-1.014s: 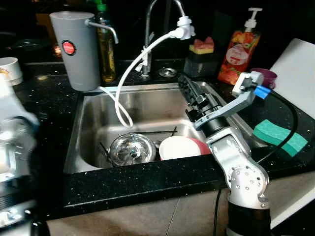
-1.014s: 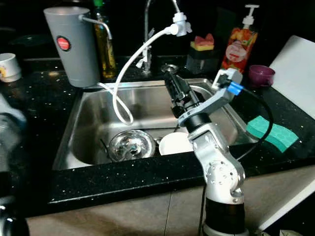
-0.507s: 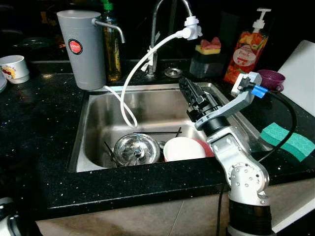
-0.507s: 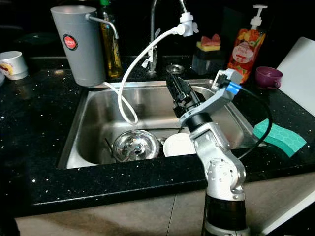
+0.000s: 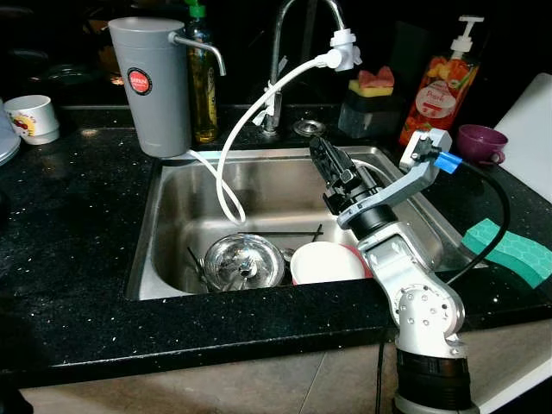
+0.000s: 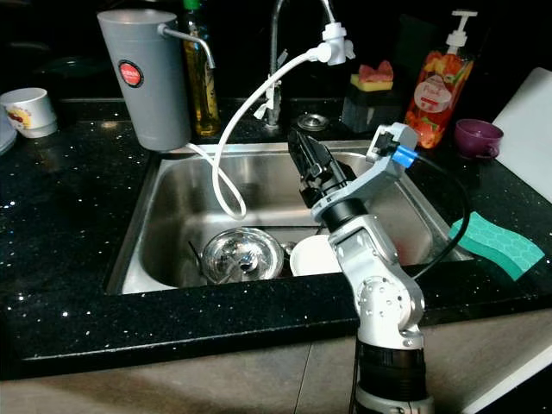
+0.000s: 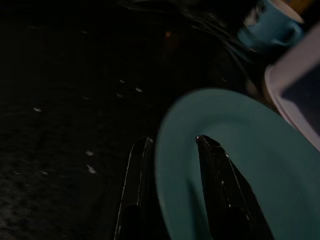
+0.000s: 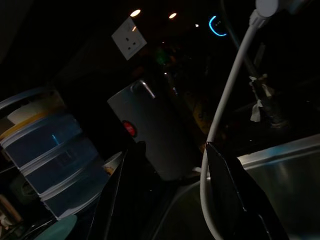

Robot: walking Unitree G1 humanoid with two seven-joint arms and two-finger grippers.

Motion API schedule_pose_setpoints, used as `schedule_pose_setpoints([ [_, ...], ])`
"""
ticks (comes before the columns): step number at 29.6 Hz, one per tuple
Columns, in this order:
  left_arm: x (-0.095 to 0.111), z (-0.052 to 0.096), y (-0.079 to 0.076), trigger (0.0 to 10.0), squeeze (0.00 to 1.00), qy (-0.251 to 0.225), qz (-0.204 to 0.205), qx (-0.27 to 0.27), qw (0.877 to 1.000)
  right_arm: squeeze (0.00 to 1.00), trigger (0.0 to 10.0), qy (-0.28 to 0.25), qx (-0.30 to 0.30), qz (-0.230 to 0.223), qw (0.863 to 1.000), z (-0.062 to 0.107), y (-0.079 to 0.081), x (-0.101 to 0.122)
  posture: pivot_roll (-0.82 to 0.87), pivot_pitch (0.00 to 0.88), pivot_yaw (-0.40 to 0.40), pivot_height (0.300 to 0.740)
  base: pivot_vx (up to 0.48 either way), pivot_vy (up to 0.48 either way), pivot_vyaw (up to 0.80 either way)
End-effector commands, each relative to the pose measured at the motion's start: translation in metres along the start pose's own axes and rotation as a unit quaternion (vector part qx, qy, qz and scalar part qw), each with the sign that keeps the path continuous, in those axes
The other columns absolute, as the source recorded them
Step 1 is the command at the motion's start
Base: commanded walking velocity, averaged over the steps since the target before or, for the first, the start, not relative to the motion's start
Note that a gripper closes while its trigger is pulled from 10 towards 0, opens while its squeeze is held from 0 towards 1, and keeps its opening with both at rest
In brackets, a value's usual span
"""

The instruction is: Kitchen organization

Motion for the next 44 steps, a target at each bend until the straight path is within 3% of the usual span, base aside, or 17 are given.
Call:
schedule_pose_setpoints([
  [1, 0.000, -0.007, 0.013, 10.0, 0.00, 0.007, 0.009, 0.031, 0.999, 0.00, 10.0, 0.002, 0.005, 0.000, 1.000, -0.001, 0.001, -0.001, 0.17, 0.166, -0.045, 0.740, 0.000, 0.000, 0.00],
  [12, -0.013, -0.015, 0.026, 10.0, 0.00, 0.030, 0.025, 0.070, 0.997, 0.00, 10.0, 0.003, 0.008, 0.002, 1.000, -0.001, 0.000, 0.000, 0.15, 0.160, -0.052, 0.740, 0.000, 0.000, 0.00],
  [26, -0.026, -0.023, 0.029, 10.0, 0.00, 0.058, 0.049, 0.069, 0.995, 0.00, 10.0, 0.003, 0.008, 0.007, 1.000, -0.002, 0.000, 0.002, 0.12, 0.156, -0.057, 0.740, 0.000, 0.000, 0.00],
  [28, -0.032, -0.024, 0.023, 10.0, 0.00, 0.082, 0.074, 0.042, 0.993, 0.00, 10.0, 0.003, 0.007, 0.007, 1.000, -0.001, 0.000, 0.002, 0.12, 0.156, -0.057, 0.740, 0.000, 0.000, 0.00],
  [31, -0.036, -0.023, 0.015, 10.0, 0.00, 0.098, 0.081, 0.009, 0.992, 0.00, 10.0, 0.002, 0.007, 0.008, 1.000, -0.002, 0.000, 0.003, 0.11, 0.159, -0.058, 0.740, 0.000, 0.000, 0.00],
  [35, -0.042, -0.019, -0.001, 10.0, 0.00, 0.093, 0.038, -0.039, 0.994, 0.00, 10.0, 0.001, 0.007, 0.008, 1.000, -0.002, 0.000, 0.003, 0.11, 0.159, -0.058, 0.740, 0.000, 0.000, 0.00],
  [44, -0.062, -0.012, -0.017, 10.0, 0.00, 0.155, 0.054, -0.089, 0.982, 0.00, 10.0, -0.001, 0.005, 0.008, 1.000, -0.001, 0.000, 0.004, 0.11, 0.159, -0.050, 0.740, 0.000, 0.000, 0.00],
])
Point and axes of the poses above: a point about 5 cm out from each wrist's last joint towards the gripper, its own z axis pointing back from the gripper into the wrist, its own x axis along the axis of the wrist's last joint, y = z × x, the point moved 2 cm from there along -z, pointing out of the wrist towards the gripper, and after that the axes turned 8 degrees about -z, right-handed, at the moved point
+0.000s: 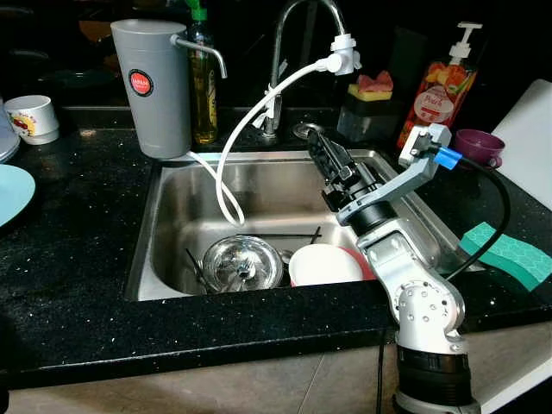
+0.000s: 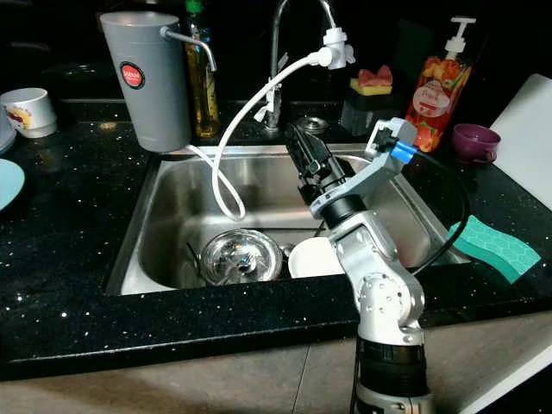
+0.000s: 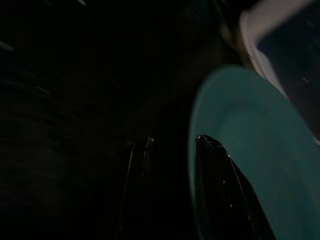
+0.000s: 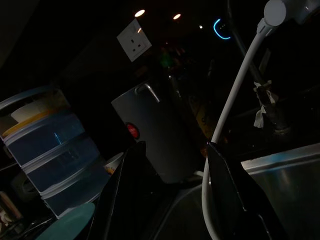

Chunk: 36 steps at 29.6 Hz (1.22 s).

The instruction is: Kitchen organization

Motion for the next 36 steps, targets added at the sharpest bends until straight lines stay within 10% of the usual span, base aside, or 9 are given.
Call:
schedule_pose_setpoints([
  [1, -0.025, -0.002, 0.003, 10.0, 0.00, 0.053, -0.011, -0.006, 0.999, 0.00, 10.0, 0.000, -0.002, 0.003, 1.000, 0.001, -0.001, 0.001, 0.11, 0.161, -0.052, 0.740, 0.000, 0.000, 0.00],
  [14, -0.038, 0.003, -0.015, 10.0, 0.00, 0.087, -0.016, -0.068, 0.994, 0.00, 10.0, 0.000, 0.000, 0.002, 1.000, 0.000, 0.000, 0.001, 0.11, 0.164, -0.055, 0.740, 0.000, 0.000, 0.00],
  [16, -0.042, 0.002, -0.014, 6.9, 0.00, 0.097, -0.013, -0.067, 0.993, 0.00, 10.0, 0.000, 0.000, 0.002, 1.000, 0.000, 0.000, 0.001, 0.11, 0.164, -0.055, 0.740, 0.000, 0.000, 0.00],
  [17, -0.043, 0.002, -0.014, 2.9, 0.00, 0.100, -0.010, -0.068, 0.993, 0.00, 10.0, 0.000, 0.000, 0.002, 1.000, 0.000, 0.000, 0.001, 0.11, 0.164, -0.055, 0.740, 0.000, 0.000, 0.00],
  [19, -0.045, 0.002, -0.014, 0.0, 0.00, 0.104, -0.004, -0.073, 0.992, 0.00, 10.0, 0.000, 0.000, 0.002, 1.000, 0.000, 0.000, 0.001, 0.11, 0.164, -0.055, 0.740, 0.000, 0.000, 0.00],
  [34, -0.048, 0.019, -0.050, 0.0, 0.00, 0.090, -0.004, -0.195, 0.977, 0.00, 10.0, 0.001, 0.001, 0.003, 1.000, -0.001, 0.000, 0.002, 0.10, 0.165, -0.059, 0.740, 0.000, 0.000, 0.00],
  [35, -0.047, 0.029, -0.065, 7.1, 0.00, 0.087, 0.002, -0.248, 0.965, 0.00, 10.0, 0.001, 0.001, 0.004, 1.000, -0.001, 0.000, 0.003, 0.10, 0.164, -0.061, 0.740, 0.000, 0.000, 0.00],
  [36, -0.047, 0.029, -0.065, 7.1, 0.00, 0.087, 0.002, -0.248, 0.965, 0.00, 10.0, 0.001, 0.001, 0.004, 1.000, -0.001, 0.000, 0.003, 0.10, 0.164, -0.061, 0.740, 0.000, 0.000, 0.00],
])
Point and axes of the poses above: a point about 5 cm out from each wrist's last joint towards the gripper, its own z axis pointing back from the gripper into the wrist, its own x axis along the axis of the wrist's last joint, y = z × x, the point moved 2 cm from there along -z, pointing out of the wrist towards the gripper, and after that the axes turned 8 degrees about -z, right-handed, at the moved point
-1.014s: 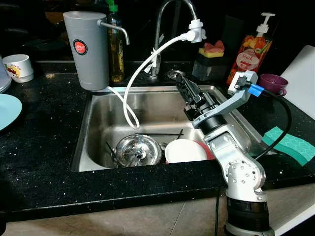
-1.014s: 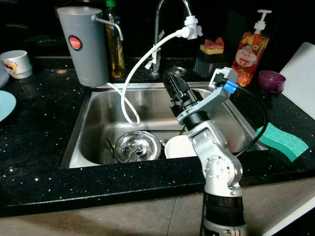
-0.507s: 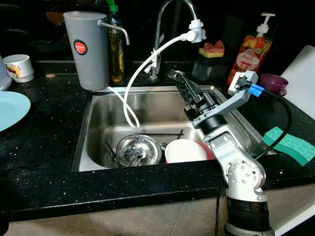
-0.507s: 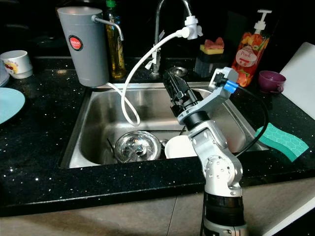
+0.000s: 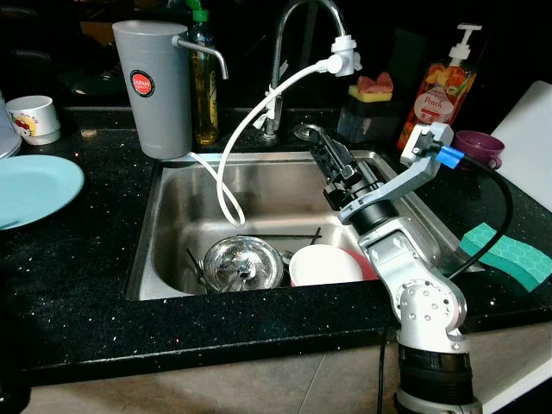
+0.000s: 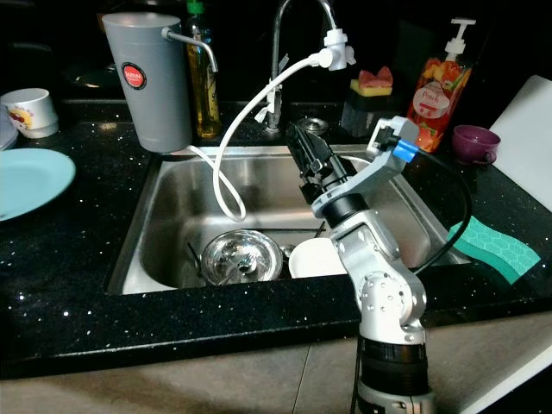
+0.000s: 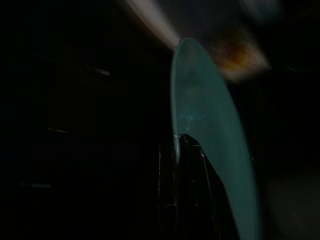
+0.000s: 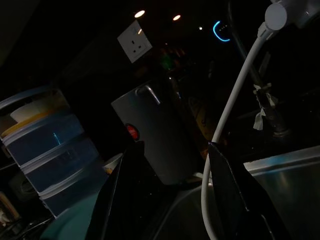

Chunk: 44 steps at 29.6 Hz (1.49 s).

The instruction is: Kitchen organization

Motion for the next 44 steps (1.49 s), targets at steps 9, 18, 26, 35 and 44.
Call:
schedule_pose_setpoints([
  [9, -0.014, 0.027, -0.069, 10.0, 0.00, 0.008, 0.032, -0.239, 0.970, 0.00, 10.0, -0.001, 0.006, 0.009, 1.000, -0.003, 0.001, 0.005, 0.09, 0.163, -0.060, 0.740, 0.000, 0.000, 0.00],
  [18, -0.040, 0.081, -0.108, 10.0, 0.00, 0.076, -0.009, -0.441, 0.894, 0.00, 10.0, 0.015, 0.020, -0.025, 0.999, 0.001, 0.000, 0.006, 0.08, 0.157, -0.058, 0.740, 0.000, 0.000, 0.00],
  [26, -0.061, 0.103, -0.114, 10.0, 0.00, 0.117, 0.000, -0.499, 0.859, 0.00, 10.0, 0.021, 0.042, -0.100, 0.994, 0.006, 0.004, 0.005, 0.07, 0.150, -0.058, 0.740, 0.000, 0.000, 0.00],
  [35, -0.073, 0.128, -0.131, 10.0, 0.00, 0.128, 0.056, -0.566, 0.813, 0.00, 10.0, 0.026, 0.003, -0.142, 0.990, 0.015, -0.009, 0.001, 0.04, 0.142, -0.066, 0.740, 0.000, 0.000, 0.00],
  [44, -0.082, 0.135, -0.145, 10.0, 0.00, 0.136, 0.085, -0.585, 0.795, 0.00, 10.0, 0.036, -0.014, -0.127, 0.991, 0.020, -0.013, 0.002, 0.02, 0.138, -0.064, 0.740, 0.000, 0.000, 0.00],
])
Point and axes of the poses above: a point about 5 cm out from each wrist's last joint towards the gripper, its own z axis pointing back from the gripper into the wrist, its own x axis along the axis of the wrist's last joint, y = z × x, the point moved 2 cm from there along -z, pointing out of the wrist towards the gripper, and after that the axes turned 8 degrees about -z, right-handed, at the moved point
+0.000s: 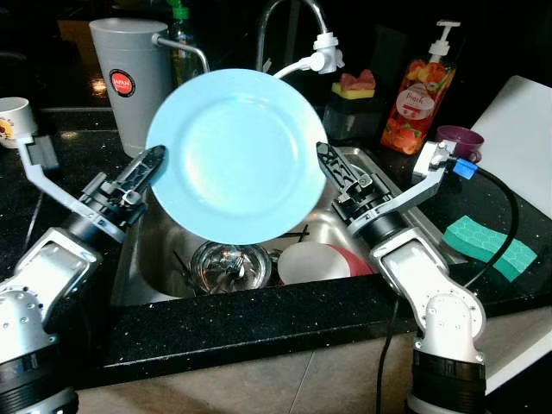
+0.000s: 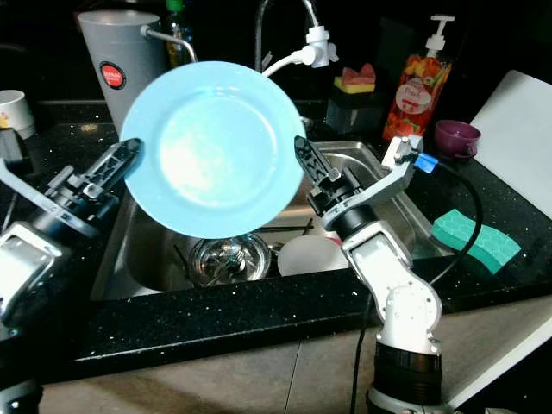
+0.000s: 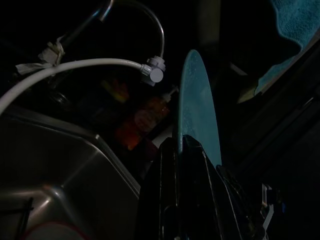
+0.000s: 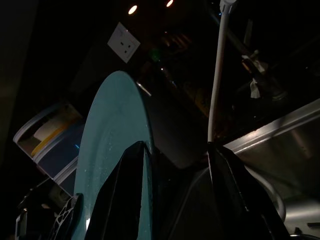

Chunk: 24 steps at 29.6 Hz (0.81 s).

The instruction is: Kitchen organization

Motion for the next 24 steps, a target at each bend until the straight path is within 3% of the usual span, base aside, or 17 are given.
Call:
schedule_pose_setpoints([
  [1, 0.002, -0.005, -0.006, 10.0, 0.00, -0.008, 0.003, -0.022, 1.000, 0.00, 10.0, 0.000, -0.005, 0.002, 1.000, 0.004, 0.000, 0.001, 0.02, 0.138, -0.064, 0.740, 0.000, 0.000, 0.00],
  [5, -0.002, -0.010, -0.006, 10.0, 0.00, -0.006, 0.008, -0.027, 1.000, 0.00, 9.8, 0.000, 0.001, 0.005, 1.000, 0.005, 0.003, 0.002, 0.01, 0.139, -0.058, 0.740, 0.000, 0.000, 0.00],
  [6, -0.004, -0.012, -0.006, 10.0, 0.00, -0.004, 0.008, -0.027, 1.000, 0.00, 4.1, 0.000, 0.001, 0.005, 1.000, 0.005, 0.003, 0.002, 0.01, 0.139, -0.058, 0.740, 0.000, 0.000, 0.00],
  [7, -0.007, -0.014, -0.007, 10.0, 0.00, 0.000, 0.008, -0.028, 1.000, 0.00, 1.5, 0.000, 0.002, 0.005, 1.000, 0.005, 0.003, 0.003, 0.01, 0.139, -0.058, 0.740, 0.000, 0.000, 0.00],
  [9, -0.007, -0.014, -0.007, 10.0, 0.00, 0.001, 0.007, -0.029, 1.000, 0.00, 1.5, 0.000, 0.002, 0.005, 1.000, 0.005, 0.003, 0.003, 0.01, 0.139, -0.058, 0.740, 0.000, 0.000, 0.00],
  [10, -0.009, -0.015, -0.008, 10.0, 0.00, 0.005, 0.006, -0.029, 1.000, 0.00, 0.0, 0.000, 0.004, 0.004, 1.000, 0.005, 0.004, 0.003, 0.01, 0.139, -0.058, 0.740, 0.000, 0.000, 0.00],
  [14, -0.022, -0.017, -0.013, 10.0, 0.00, 0.032, -0.048, -0.028, 0.998, 0.00, 0.0, -0.009, 0.001, 0.009, 1.000, 0.006, 0.004, 0.005, 0.01, 0.141, -0.056, 0.740, 0.000, 0.000, 0.00],
  [22, -0.032, -0.025, -0.012, 10.0, 0.00, 0.050, -0.113, 0.005, 0.992, 0.00, 0.0, -0.020, 0.000, 0.008, 1.000, 0.006, 0.002, 0.008, 0.02, 0.141, -0.054, 0.740, 0.000, 0.000, 0.00],
  [23, -0.031, -0.029, -0.010, 10.0, 1.00, 0.043, -0.119, 0.018, 0.992, 0.00, 0.0, -0.024, -0.005, 0.009, 1.000, 0.006, 0.001, 0.009, 0.02, 0.137, -0.050, 0.740, 0.000, 0.000, 0.00],
  [24, -0.031, -0.029, -0.010, 10.0, 1.00, 0.043, -0.119, 0.018, 0.992, 0.00, 0.0, -0.024, -0.005, 0.009, 1.000, 0.006, 0.001, 0.009, 0.02, 0.137, -0.050, 0.740, 0.000, 0.000, 0.00],
])
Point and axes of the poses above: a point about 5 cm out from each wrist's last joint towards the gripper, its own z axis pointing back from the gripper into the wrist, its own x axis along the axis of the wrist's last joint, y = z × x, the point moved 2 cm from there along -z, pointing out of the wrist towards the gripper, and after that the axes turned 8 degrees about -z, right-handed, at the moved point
